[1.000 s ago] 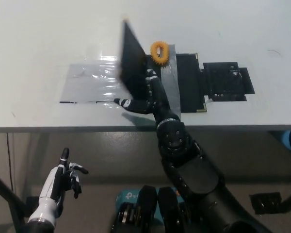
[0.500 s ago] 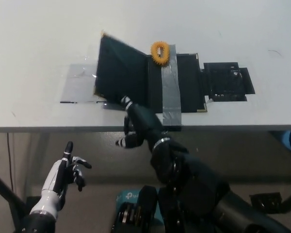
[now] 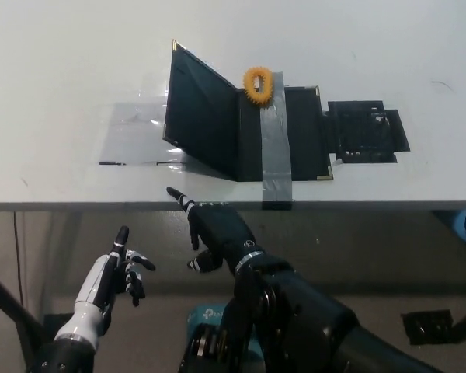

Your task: The robot uses its right hand to push the cover of the diary kept in the middle of the desk towards the left to open it

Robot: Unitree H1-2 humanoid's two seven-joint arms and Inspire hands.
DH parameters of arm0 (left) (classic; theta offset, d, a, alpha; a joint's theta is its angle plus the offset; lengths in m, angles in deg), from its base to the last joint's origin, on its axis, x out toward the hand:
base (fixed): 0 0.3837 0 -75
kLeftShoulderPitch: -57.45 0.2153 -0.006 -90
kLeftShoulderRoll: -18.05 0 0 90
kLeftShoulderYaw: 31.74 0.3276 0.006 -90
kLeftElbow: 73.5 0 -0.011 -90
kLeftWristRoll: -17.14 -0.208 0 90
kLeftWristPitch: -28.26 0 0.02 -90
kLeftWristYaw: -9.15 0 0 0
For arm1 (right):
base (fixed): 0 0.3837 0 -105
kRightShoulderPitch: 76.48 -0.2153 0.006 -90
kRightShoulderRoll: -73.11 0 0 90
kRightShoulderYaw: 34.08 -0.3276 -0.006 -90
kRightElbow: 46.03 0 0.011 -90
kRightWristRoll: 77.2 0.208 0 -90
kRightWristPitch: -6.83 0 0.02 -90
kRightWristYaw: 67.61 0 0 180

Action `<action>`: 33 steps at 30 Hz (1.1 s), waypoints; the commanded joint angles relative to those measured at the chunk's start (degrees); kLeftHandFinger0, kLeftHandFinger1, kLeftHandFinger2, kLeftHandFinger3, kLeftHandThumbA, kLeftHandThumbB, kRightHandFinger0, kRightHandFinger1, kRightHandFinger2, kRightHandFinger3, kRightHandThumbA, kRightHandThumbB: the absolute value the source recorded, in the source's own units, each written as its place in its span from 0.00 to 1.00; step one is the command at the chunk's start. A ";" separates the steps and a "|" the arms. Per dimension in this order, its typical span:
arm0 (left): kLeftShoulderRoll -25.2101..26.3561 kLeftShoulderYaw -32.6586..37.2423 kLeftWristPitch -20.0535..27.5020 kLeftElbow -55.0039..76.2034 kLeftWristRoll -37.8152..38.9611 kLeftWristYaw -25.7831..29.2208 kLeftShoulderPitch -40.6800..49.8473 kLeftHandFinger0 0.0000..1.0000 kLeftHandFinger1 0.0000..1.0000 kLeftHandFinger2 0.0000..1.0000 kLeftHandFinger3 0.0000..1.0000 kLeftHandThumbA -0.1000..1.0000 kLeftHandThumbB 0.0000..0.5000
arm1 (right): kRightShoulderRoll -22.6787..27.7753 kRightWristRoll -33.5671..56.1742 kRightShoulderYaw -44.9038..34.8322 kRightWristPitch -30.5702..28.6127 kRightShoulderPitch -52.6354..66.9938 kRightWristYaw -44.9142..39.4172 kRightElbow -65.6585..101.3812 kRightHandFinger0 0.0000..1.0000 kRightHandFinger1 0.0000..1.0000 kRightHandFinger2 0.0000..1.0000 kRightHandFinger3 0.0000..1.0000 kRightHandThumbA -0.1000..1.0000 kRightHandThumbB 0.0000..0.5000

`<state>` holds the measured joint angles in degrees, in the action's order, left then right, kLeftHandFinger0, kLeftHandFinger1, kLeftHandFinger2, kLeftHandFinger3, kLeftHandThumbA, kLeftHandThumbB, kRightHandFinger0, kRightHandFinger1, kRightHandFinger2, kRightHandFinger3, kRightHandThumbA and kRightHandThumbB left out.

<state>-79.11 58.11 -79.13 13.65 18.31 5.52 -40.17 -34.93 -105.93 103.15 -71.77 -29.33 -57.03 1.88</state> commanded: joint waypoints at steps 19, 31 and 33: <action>0.79 -1.92 1.60 0.49 1.18 -0.48 1.31 0.20 0.20 0.13 0.37 1.00 0.94 | 5.64 16.41 -24.27 15.21 4.44 -22.58 48.19 1.00 1.00 1.00 1.00 1.00 0.44; 0.44 -2.87 2.12 -0.15 1.23 0.57 1.62 0.14 0.18 0.13 0.35 1.00 0.89 | 13.19 45.11 -41.28 15.52 17.10 -14.53 69.14 0.92 0.99 1.00 1.00 1.00 0.31; 0.36 -3.22 1.38 0.37 1.68 0.53 1.93 0.15 0.19 0.13 0.36 1.00 0.87 | 11.35 46.72 -48.07 15.52 21.29 -13.05 70.94 0.80 0.87 0.92 1.00 1.00 0.28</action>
<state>-79.27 57.45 -79.13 13.18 18.39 5.58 -38.02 -24.57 -87.31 73.44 -62.59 -15.85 -72.63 54.42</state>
